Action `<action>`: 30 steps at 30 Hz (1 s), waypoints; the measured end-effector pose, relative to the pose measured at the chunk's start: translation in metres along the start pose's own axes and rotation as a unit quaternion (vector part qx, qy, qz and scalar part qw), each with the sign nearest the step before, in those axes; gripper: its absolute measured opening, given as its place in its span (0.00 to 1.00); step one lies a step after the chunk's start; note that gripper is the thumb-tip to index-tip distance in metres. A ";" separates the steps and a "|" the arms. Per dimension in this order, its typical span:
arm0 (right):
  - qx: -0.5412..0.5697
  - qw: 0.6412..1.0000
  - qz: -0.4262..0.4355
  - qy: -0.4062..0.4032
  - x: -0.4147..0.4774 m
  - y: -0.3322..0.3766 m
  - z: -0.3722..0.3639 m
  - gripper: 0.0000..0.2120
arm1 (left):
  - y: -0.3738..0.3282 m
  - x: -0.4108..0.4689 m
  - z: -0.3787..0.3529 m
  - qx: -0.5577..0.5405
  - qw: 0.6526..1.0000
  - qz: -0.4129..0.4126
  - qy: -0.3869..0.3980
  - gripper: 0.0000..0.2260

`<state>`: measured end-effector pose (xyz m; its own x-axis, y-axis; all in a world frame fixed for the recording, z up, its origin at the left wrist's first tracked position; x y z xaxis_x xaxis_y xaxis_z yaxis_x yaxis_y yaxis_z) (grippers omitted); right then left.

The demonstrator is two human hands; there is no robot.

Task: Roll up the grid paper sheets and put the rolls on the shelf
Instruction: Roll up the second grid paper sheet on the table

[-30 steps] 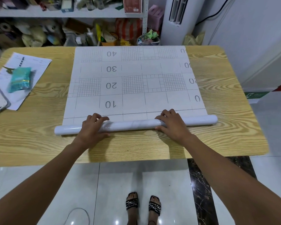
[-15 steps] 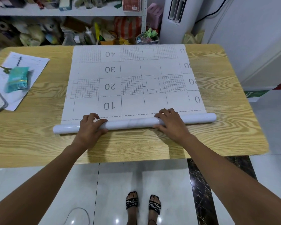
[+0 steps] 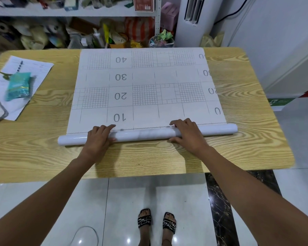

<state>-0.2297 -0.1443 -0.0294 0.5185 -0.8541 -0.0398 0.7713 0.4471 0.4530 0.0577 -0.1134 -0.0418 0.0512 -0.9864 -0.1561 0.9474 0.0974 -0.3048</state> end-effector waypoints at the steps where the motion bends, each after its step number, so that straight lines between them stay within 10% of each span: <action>1: 0.008 1.000 -0.003 -0.001 0.000 0.001 0.002 0.25 | 0.003 0.000 -0.002 -0.014 1.000 0.010 0.011 0.26; 7: 0.014 1.000 0.010 -0.003 0.000 0.003 0.010 0.19 | 0.006 0.001 0.001 -0.145 0.988 0.042 0.027 0.31; 21: -0.090 0.995 0.024 0.034 0.007 0.004 -0.009 0.18 | -0.002 0.005 0.013 -0.040 0.997 -0.036 -0.057 0.13; 30: -0.071 0.997 0.024 -0.001 0.000 0.005 -0.005 0.30 | 0.001 0.000 0.006 0.006 0.999 -0.030 -0.027 0.19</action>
<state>-0.2245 -0.1405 -0.0318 0.5553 -0.8314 -0.0186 0.7900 0.5204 0.3241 0.0606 -0.1147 -0.0361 0.0110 -0.9962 -0.0863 0.9532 0.0365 -0.3002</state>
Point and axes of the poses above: each hand's wrist, its own x-axis towards the middle knuckle, its own z-axis out of the back of the hand, y = z × x, the point moved 9 cm from there along x, towards the middle knuckle, and after that the axes turned 10 degrees about z, right-handed, at the moved point
